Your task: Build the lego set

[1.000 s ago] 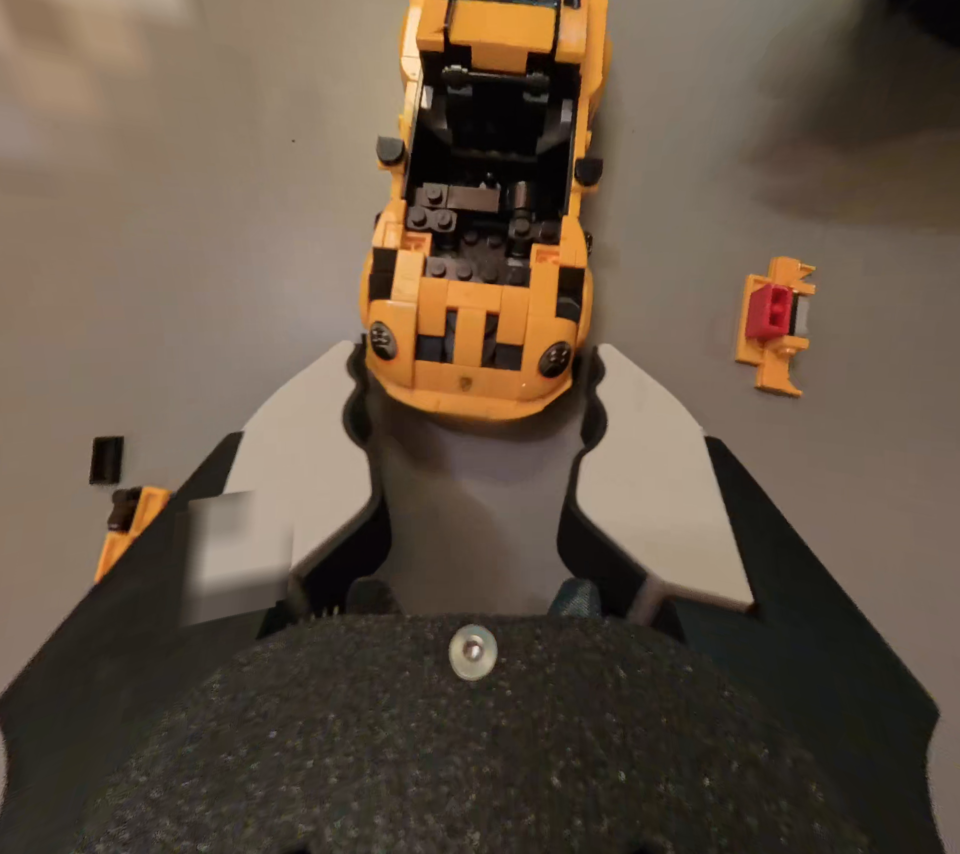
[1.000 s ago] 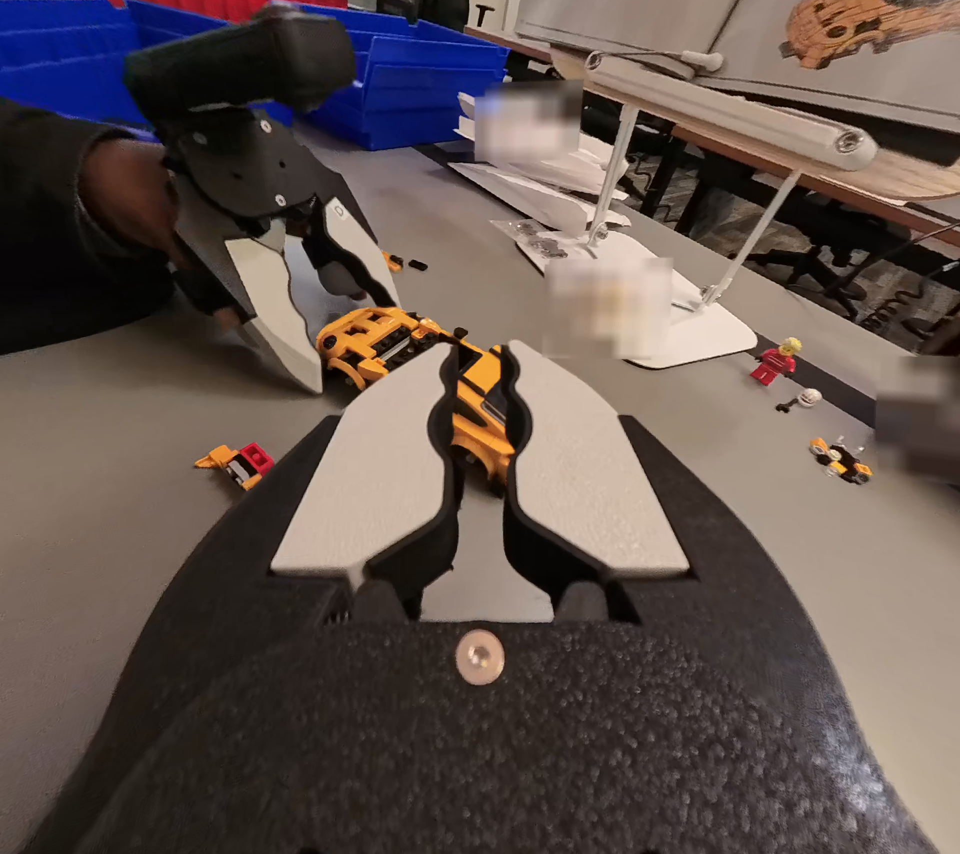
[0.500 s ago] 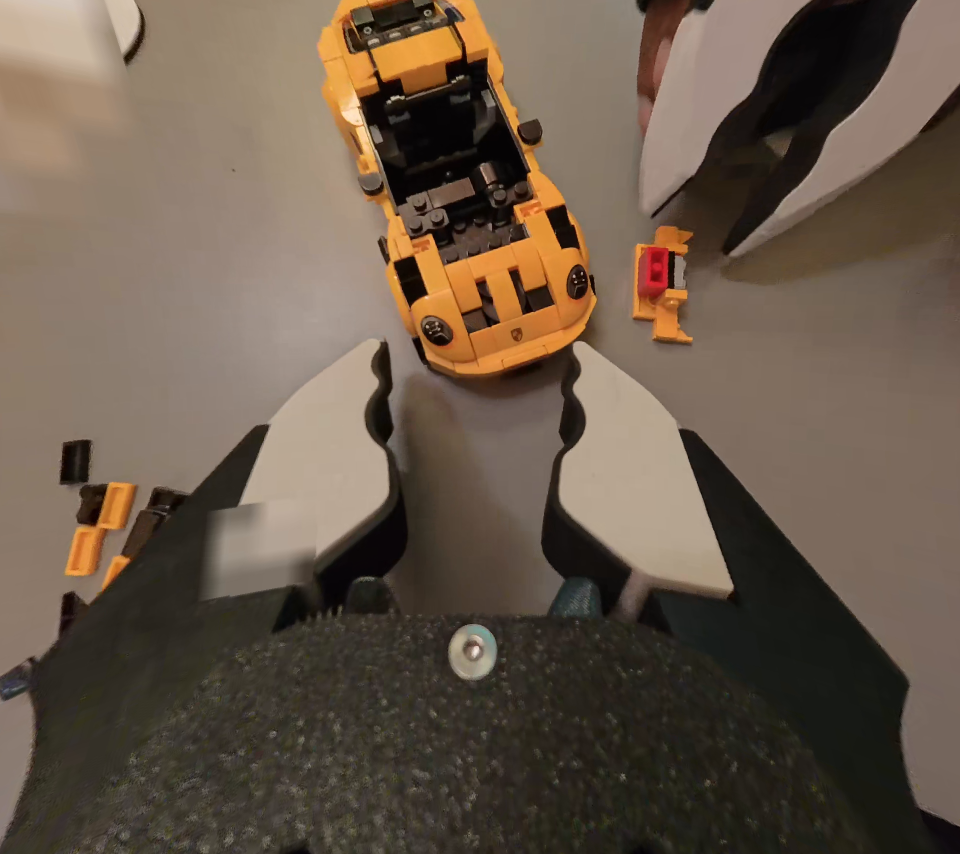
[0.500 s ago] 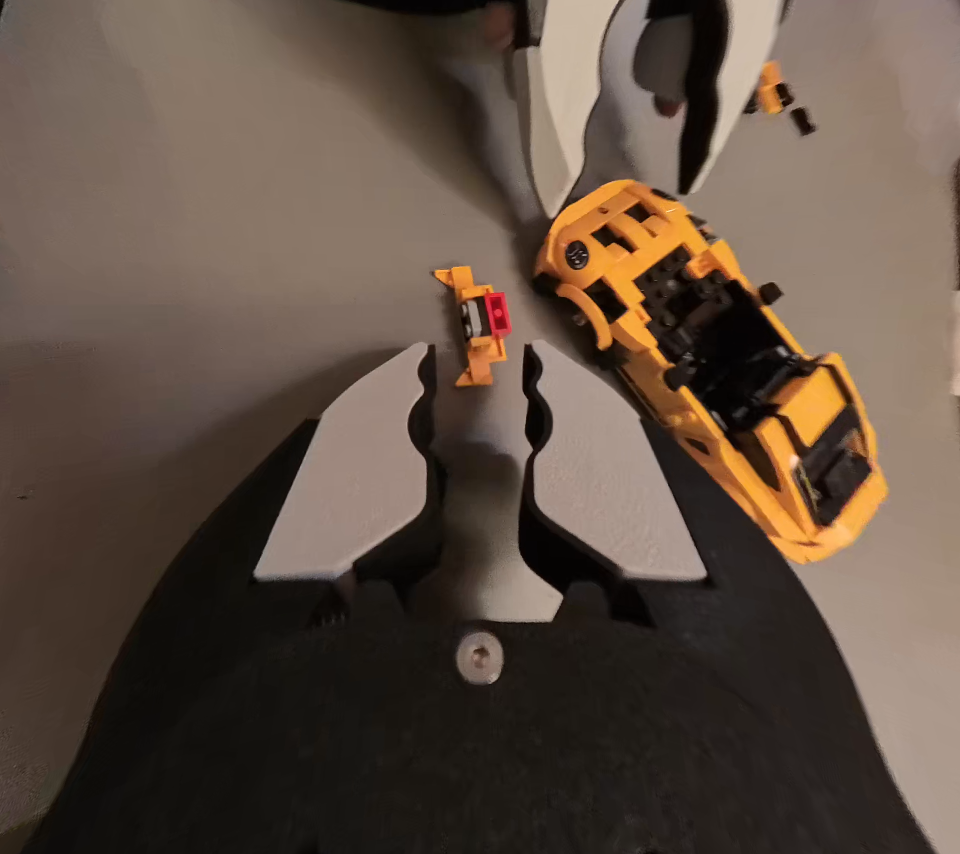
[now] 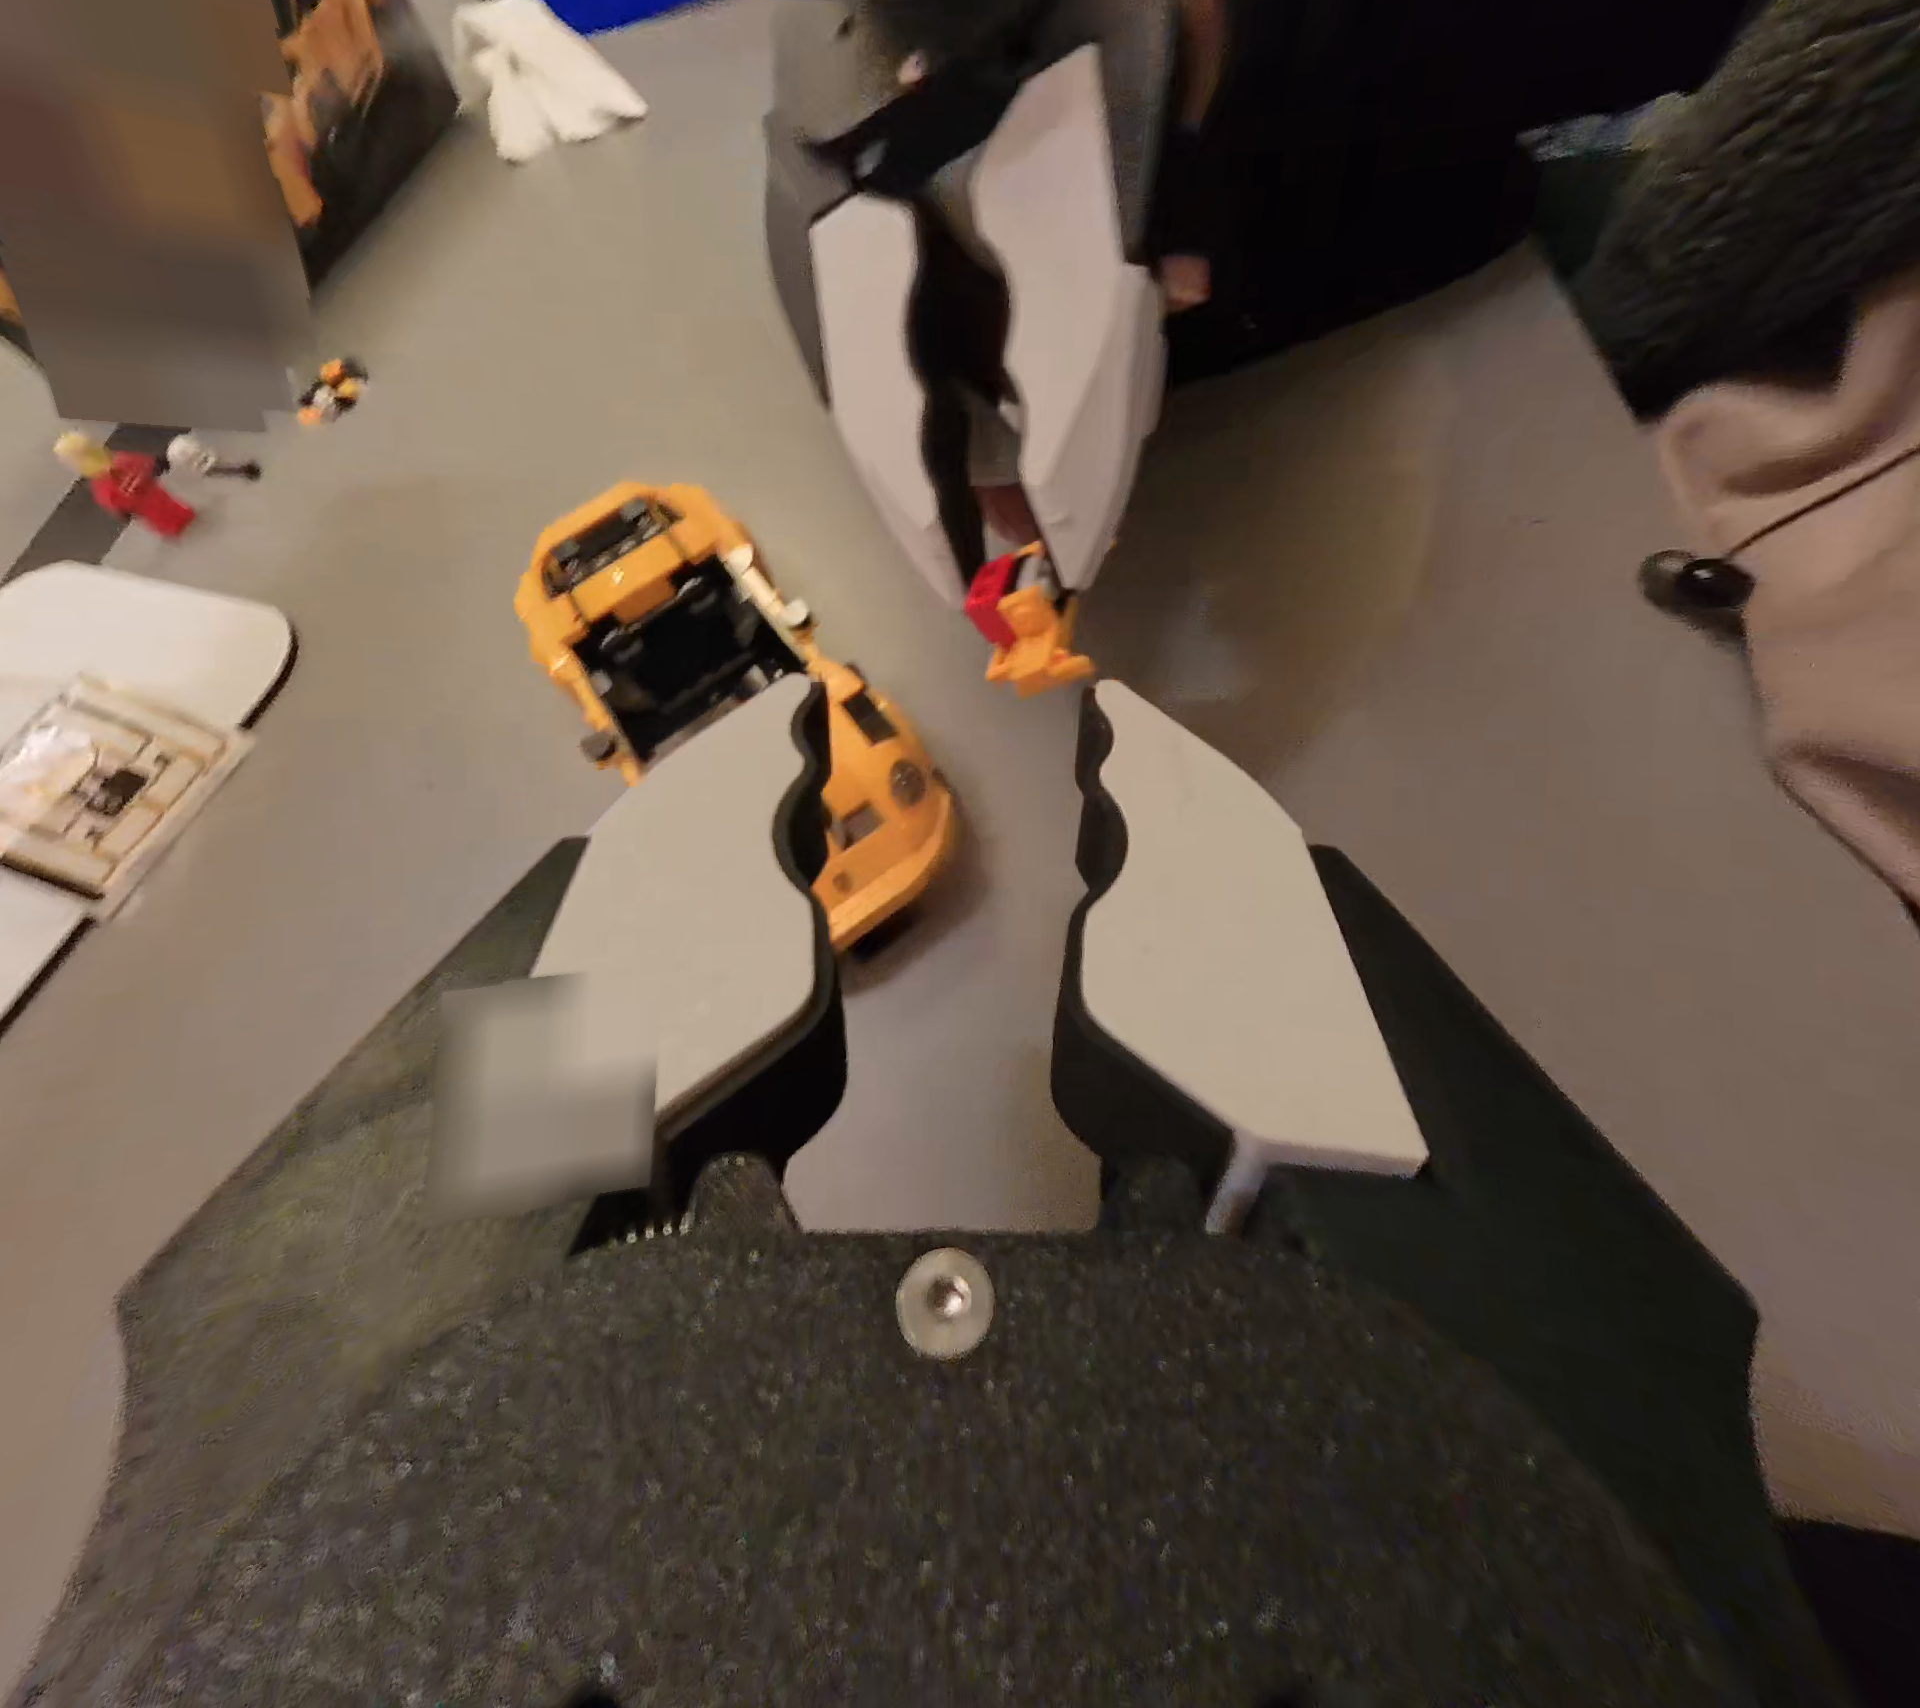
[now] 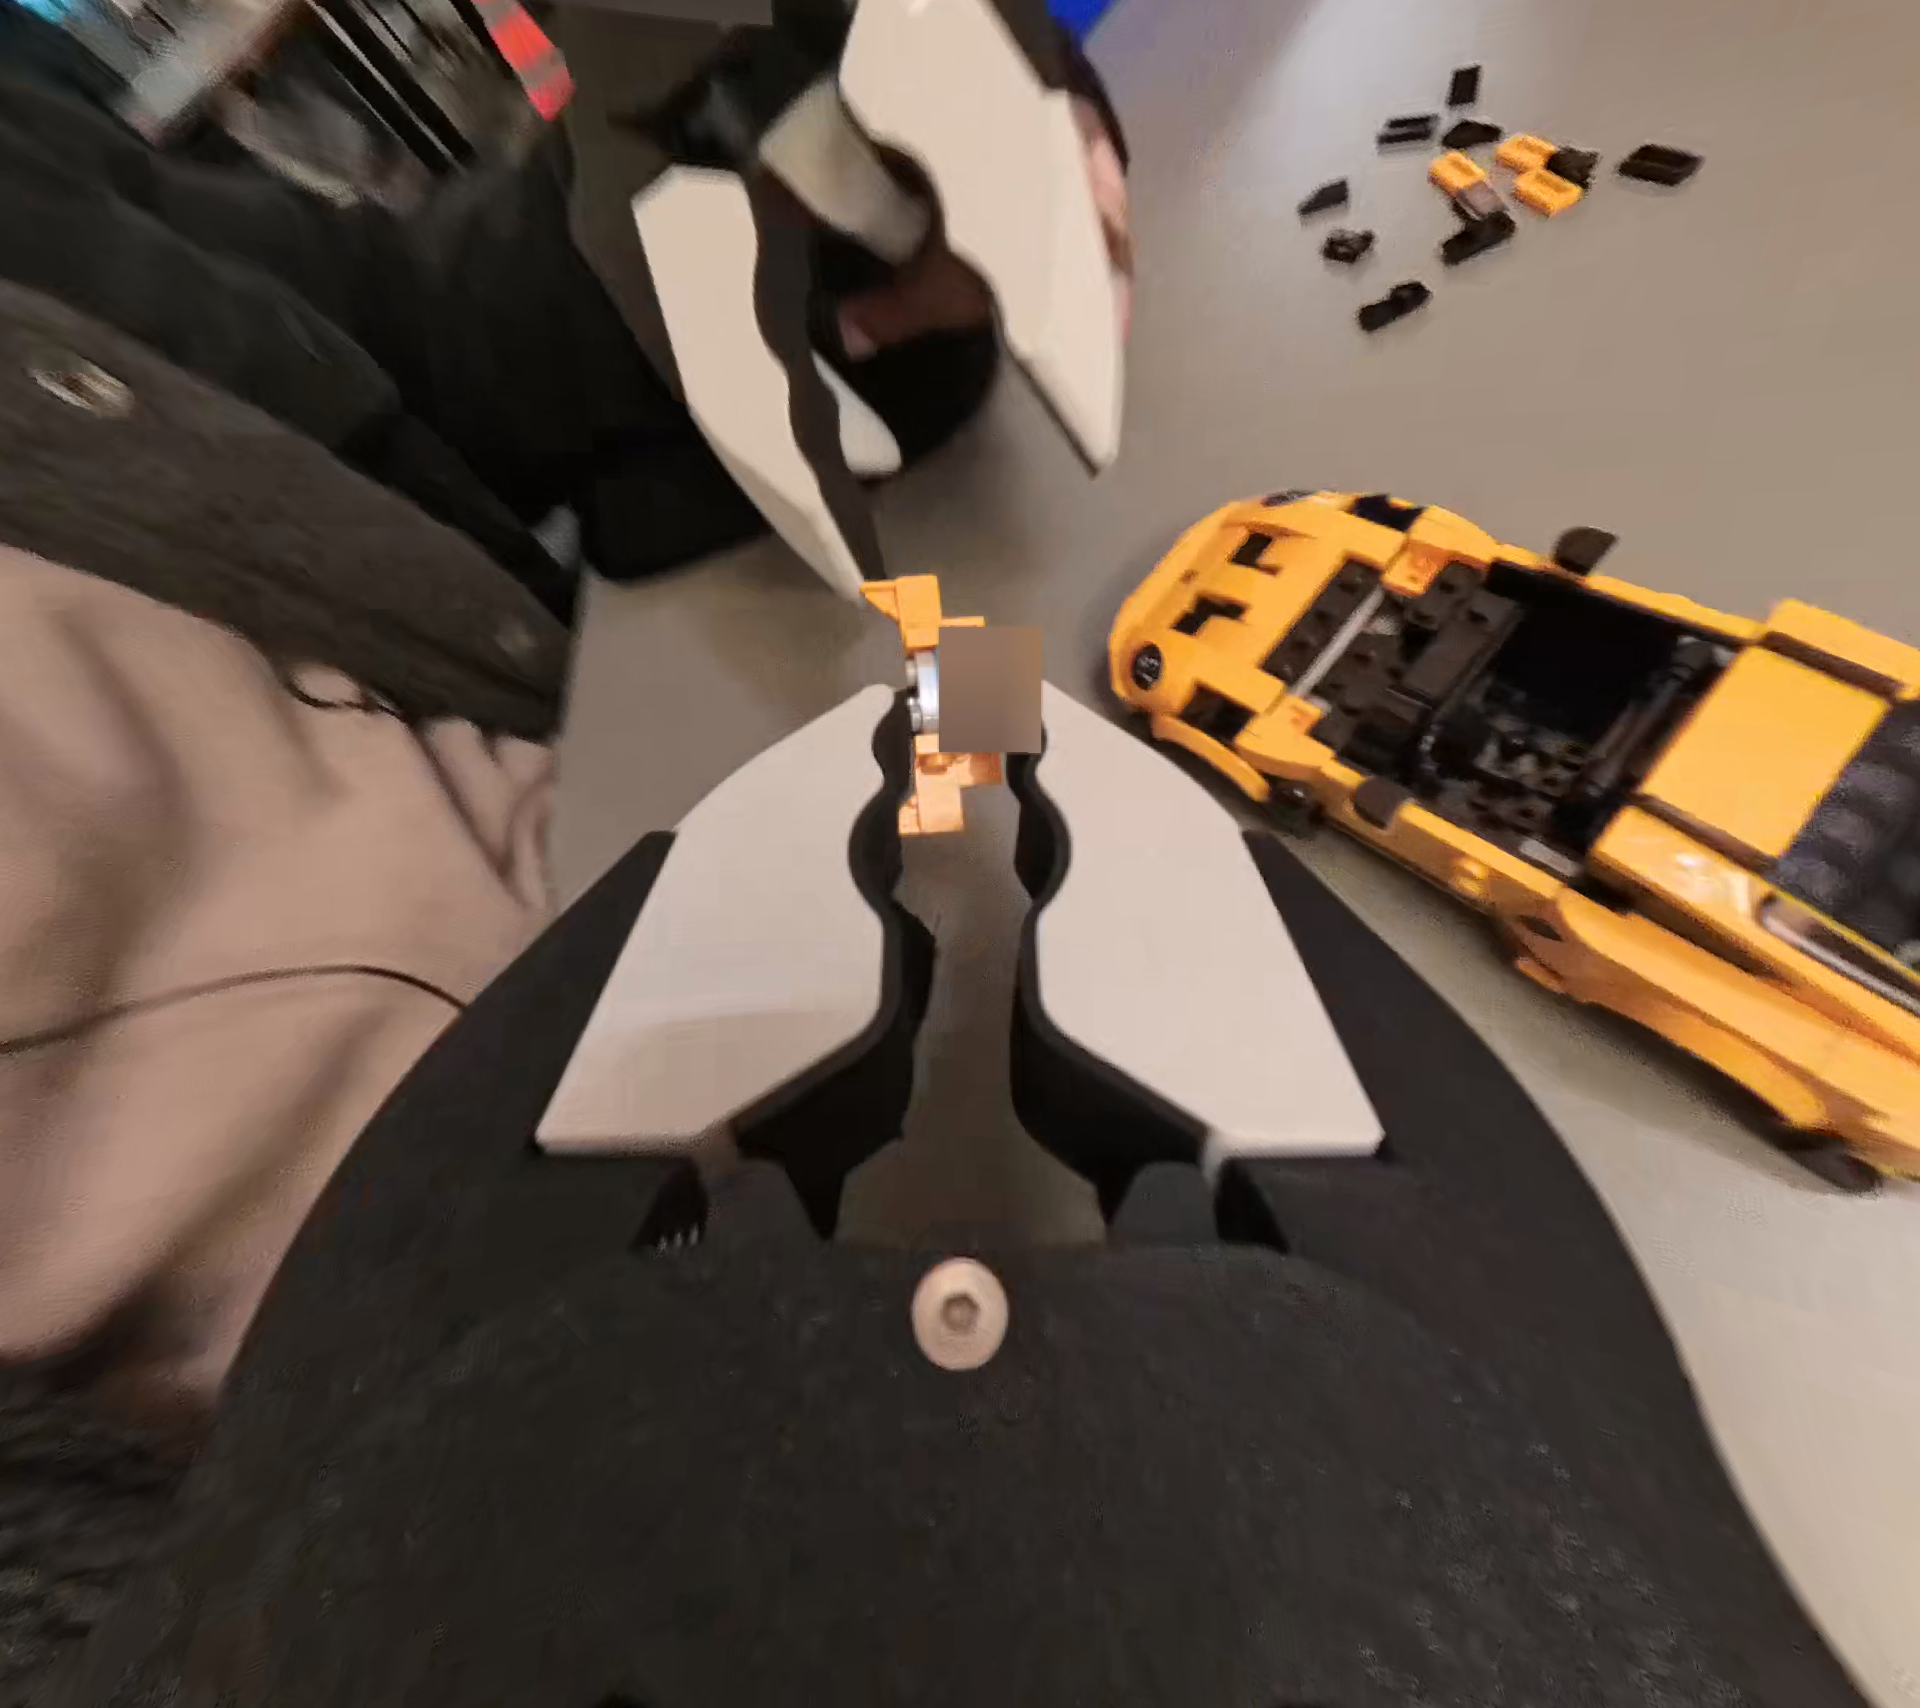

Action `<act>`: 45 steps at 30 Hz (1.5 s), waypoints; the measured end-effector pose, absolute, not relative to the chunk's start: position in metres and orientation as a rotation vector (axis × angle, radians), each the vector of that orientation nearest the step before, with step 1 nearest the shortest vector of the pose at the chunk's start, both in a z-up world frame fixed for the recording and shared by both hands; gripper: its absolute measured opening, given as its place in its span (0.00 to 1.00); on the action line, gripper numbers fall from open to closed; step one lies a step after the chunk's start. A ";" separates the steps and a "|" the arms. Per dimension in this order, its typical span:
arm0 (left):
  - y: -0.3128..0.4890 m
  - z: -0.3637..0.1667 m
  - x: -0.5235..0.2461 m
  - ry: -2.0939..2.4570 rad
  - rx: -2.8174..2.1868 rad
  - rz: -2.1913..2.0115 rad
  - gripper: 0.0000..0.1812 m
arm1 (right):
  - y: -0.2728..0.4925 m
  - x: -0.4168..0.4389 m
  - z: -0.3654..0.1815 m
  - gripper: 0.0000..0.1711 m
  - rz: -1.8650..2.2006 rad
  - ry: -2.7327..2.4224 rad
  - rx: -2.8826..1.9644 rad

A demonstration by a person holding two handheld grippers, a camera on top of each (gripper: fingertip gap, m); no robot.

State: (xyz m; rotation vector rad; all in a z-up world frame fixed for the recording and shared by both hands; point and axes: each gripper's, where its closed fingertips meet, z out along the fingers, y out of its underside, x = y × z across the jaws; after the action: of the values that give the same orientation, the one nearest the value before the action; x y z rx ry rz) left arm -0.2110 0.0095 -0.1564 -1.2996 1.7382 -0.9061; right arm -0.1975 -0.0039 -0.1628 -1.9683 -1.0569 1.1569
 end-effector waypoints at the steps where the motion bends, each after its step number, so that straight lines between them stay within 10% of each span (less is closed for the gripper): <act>1: 0.004 -0.154 -0.210 1.750 -1.266 -0.927 0.24 | -0.005 -0.199 -0.158 0.10 1.228 -1.016 -1.965; 21: -0.022 -0.141 -0.199 1.761 -1.059 -0.852 0.09 | -0.021 -0.210 -0.138 0.10 1.801 -0.817 -1.888; 45: 0.013 -0.118 -0.201 1.425 -1.313 -1.155 0.09 | 0.020 -0.183 -0.102 0.18 1.406 -0.702 -1.584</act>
State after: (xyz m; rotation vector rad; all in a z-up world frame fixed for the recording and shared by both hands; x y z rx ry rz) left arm -0.2013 0.0129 -0.1181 -1.3132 1.4246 -1.1553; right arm -0.1830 0.0204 -0.1020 -1.5841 -0.7022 1.4057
